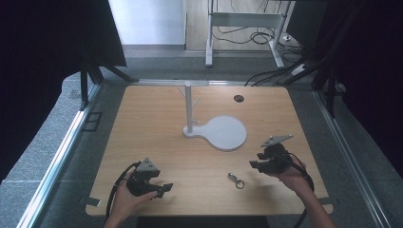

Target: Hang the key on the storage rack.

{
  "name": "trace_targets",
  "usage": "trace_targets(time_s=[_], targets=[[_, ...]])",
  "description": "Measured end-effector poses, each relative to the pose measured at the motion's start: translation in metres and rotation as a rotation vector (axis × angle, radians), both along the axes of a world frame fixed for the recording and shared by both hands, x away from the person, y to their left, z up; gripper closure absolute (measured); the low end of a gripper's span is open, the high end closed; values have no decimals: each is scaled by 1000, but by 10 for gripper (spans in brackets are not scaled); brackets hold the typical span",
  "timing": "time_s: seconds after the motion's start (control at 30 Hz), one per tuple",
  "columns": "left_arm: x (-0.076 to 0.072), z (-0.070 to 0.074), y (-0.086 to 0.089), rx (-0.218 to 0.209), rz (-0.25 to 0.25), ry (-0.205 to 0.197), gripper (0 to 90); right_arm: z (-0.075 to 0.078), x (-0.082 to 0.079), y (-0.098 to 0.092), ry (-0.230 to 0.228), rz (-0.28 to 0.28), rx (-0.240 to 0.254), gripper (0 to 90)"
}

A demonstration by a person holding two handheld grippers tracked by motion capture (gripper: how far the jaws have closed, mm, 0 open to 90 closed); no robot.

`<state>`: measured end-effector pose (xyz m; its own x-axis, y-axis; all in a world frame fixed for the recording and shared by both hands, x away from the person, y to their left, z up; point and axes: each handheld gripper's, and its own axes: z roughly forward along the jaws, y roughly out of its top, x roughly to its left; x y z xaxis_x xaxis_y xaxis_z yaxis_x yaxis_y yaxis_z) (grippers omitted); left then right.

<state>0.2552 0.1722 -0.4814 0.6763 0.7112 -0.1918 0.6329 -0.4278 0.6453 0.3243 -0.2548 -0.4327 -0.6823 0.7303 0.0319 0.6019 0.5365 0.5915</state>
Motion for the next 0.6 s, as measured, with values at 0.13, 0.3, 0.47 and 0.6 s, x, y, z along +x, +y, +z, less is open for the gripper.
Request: trace_targets(time_s=[0.13, 0.3, 0.47, 0.6], targets=[[0, -2, -6, 10, -15, 4, 253, -1, -1, 7, 20, 28, -24, 523], [-1, -4, -9, 16, -24, 8, 253, -4, -2, 16, 56, 52, -35, 528], [-1, -2, -7, 10, -19, 5, 253, -11, -4, 25, 89, 81, -48, 534], [-1, -2, -5, 8, -14, 5, 254, -17, -5, 33, 108, 111, -64, 538]])
